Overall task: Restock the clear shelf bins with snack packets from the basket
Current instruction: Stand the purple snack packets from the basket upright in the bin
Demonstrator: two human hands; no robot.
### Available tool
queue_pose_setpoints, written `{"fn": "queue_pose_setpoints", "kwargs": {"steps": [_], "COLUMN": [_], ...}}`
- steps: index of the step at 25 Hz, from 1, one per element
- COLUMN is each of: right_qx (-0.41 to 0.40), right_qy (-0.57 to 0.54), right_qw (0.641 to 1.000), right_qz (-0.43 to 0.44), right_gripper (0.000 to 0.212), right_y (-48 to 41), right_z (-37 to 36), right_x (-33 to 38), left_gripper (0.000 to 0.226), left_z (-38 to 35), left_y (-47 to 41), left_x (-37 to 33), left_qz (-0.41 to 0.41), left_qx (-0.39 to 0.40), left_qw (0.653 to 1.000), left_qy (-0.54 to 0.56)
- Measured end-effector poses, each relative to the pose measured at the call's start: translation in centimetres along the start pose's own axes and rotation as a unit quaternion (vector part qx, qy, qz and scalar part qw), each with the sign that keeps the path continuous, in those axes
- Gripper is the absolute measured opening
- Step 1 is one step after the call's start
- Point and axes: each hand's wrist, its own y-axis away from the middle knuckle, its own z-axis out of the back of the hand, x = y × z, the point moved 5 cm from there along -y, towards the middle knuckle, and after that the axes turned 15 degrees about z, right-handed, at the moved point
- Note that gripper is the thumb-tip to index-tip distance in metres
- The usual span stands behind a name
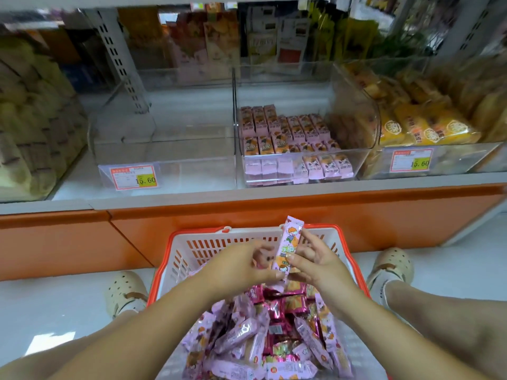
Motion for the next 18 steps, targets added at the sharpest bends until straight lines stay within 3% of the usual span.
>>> {"fn": "queue_pose_setpoints", "kwargs": {"steps": [3,7,9,11,15,18], "right_qx": [-0.024,-0.064,-0.079,-0.075,-0.065,-0.063], "right_qy": [0.035,0.092,0.163,0.241,0.368,0.360], "right_qw": [0.993,0.966,0.956,0.948,0.924,0.930], "right_qz": [0.109,0.232,0.232,0.193,0.075,0.044], "right_gripper": [0.037,0.044,0.046,0.045,0.029,0.026], "right_y": [-2.3,-9.1,-14.2,-19.5,-26.5,-29.1], "right_z": [0.9,2.5,3.1,3.2,2.8,2.2], "right_x": [7.4,16.8,19.2,19.8,17.6,16.2], "left_gripper": [0.062,0.054,0.062,0.070,0.069,0.066], "left_z": [8.0,16.2,18.3,18.7,18.8,18.7], "left_y": [1.6,1.3,-1.4,-4.2,-6.1,-6.0], "left_x": [-4.6,-6.8,-6.3,-5.5,-4.6,-4.7], "left_qz": [-0.092,-0.195,-0.153,-0.133,-0.176,-0.185], "left_qx": [-0.222,-0.429,-0.439,-0.397,-0.373,-0.359], "left_qw": [0.968,0.882,0.884,0.903,0.900,0.905], "left_qy": [-0.069,-0.020,-0.052,-0.101,-0.140,-0.133]}}
